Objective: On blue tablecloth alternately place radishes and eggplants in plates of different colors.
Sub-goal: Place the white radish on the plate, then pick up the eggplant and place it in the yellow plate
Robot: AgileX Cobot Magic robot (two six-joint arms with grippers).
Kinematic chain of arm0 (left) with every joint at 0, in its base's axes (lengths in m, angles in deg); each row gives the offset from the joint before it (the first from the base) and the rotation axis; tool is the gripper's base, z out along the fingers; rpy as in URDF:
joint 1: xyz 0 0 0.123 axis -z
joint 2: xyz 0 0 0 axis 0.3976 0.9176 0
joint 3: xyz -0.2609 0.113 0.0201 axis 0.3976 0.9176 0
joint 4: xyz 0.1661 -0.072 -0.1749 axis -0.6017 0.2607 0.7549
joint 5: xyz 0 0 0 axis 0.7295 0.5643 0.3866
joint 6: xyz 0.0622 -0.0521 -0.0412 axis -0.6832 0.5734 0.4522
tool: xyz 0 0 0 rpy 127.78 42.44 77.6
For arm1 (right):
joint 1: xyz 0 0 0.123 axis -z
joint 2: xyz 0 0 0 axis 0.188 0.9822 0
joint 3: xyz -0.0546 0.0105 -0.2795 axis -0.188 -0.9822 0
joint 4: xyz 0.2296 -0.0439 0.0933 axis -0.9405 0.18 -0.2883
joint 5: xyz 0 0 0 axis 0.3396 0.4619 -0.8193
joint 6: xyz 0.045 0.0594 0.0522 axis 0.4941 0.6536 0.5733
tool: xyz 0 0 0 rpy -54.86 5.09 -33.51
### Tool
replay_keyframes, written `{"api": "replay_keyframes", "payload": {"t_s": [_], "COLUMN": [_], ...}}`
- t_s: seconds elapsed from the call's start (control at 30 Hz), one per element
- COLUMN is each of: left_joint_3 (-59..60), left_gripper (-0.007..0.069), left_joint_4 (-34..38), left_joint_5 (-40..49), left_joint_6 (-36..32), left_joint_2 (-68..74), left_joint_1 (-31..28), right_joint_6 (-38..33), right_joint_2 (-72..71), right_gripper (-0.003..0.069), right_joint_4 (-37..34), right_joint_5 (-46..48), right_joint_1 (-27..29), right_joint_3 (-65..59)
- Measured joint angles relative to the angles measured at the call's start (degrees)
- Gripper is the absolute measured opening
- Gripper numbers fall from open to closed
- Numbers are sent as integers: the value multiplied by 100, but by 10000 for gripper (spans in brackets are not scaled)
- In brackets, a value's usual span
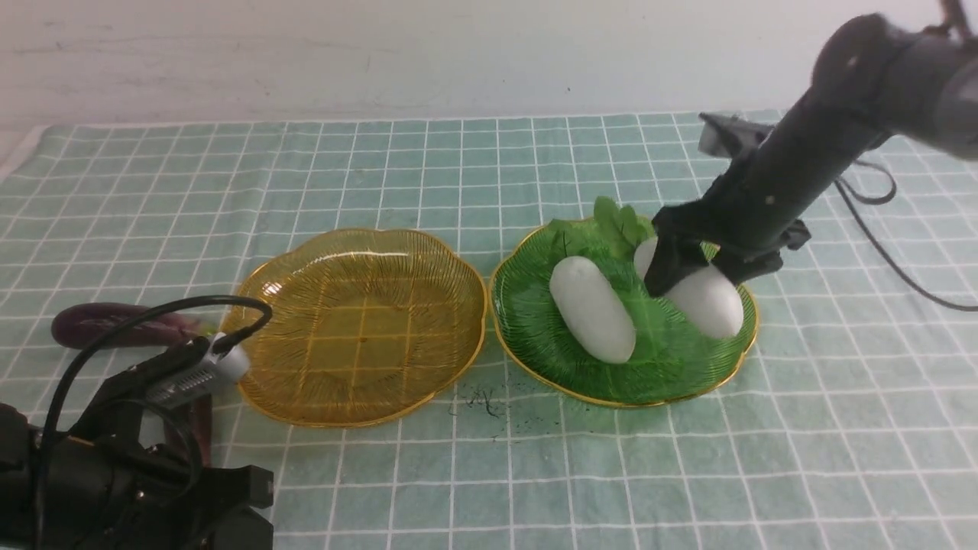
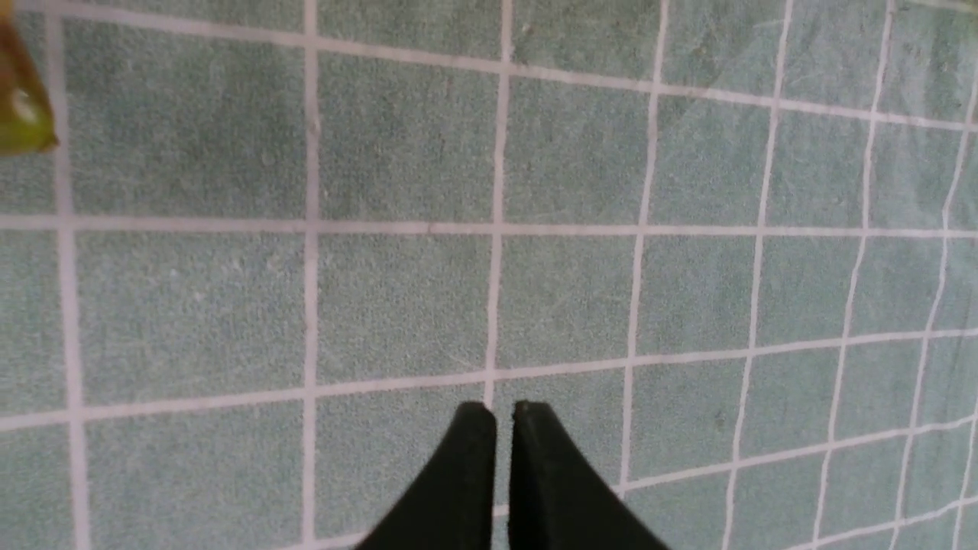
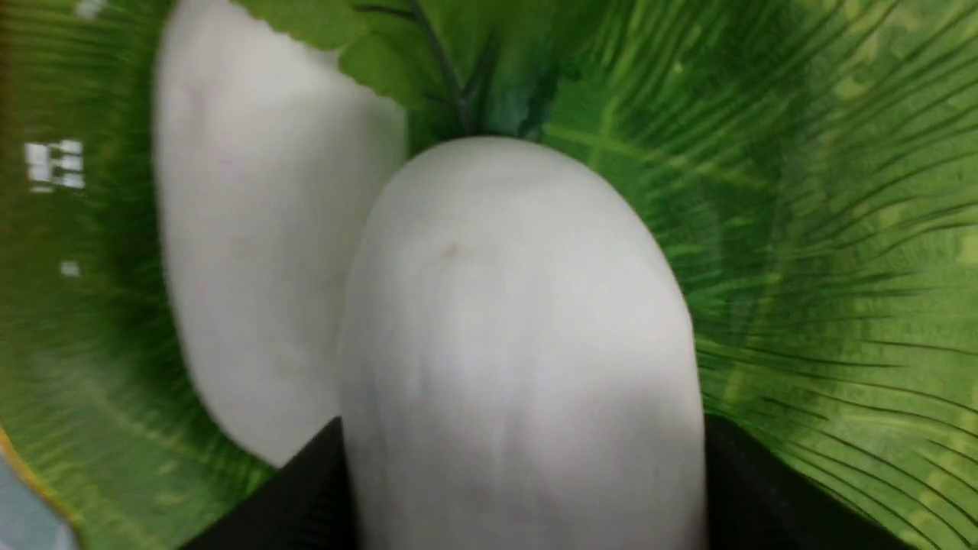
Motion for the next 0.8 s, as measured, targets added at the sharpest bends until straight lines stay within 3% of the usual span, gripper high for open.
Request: {"api": "replay_keyframes", "payload": {"t_s": [0.1,0.33,0.53,0.8], "left_joint_3": [0,0,-72,-1631], "left_gripper": [13,13,13,43], "left_joint_4": [0,0,-88,-1612], "left_joint_5": [0,-24,-54,-52], "left_joint_6": [0,0,0,701], "left_joint_2": [0,0,0,0], "left_joint_1": [0,0,0,0], "right_joint_6": [382,897,1011,1074], "right_joint_2": [125,134,-206,-2315], "right_gripper": [539,634,637,579], "right_joint_4": [566,1032,1071,986], "right_joint_5": [31,78,90,168], "right_joint_1": [-134,-173,-173,-175], "right_joint_3": [0,59,59,-336]}}
